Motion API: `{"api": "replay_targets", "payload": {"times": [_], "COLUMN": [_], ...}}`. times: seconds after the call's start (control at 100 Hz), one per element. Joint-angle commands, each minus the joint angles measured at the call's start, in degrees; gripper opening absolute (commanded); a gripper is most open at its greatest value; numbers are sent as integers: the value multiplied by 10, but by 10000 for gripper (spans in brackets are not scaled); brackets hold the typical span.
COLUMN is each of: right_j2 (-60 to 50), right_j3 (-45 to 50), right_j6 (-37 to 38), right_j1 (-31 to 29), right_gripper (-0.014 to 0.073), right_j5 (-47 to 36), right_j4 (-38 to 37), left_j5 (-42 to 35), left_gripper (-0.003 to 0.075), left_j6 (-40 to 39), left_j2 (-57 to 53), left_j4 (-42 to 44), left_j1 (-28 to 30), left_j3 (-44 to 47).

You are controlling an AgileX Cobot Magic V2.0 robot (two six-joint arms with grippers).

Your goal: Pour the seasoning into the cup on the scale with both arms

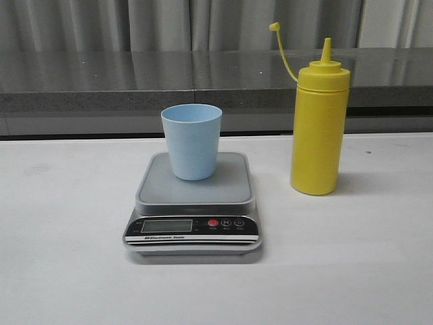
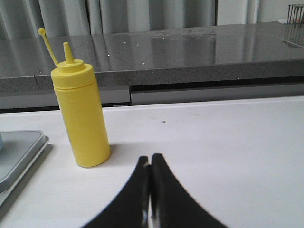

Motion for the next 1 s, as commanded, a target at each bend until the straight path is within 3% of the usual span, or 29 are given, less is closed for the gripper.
{"api": "replay_targets", "payload": {"times": [0.0,0.16,0.99], "right_j2": [-12,-12,-11], "right_j3": [-10,-10,-10], "right_j6": [1,1,1], "right_j1": [-5,-5,-5], "right_gripper": [-68,-68,-68], "right_j5": [-46,-46,-45], "right_j4": [-7,-7,-7], "left_j5": [-61,-81,-72], "left_gripper": [-20,-20,-20], "left_j6": [-6,-6,-6], "left_j2": [-19,-75,-74], "left_j4": [3,-4,-2], "left_j1": [5,5,5], "left_j3": [10,63,61]}}
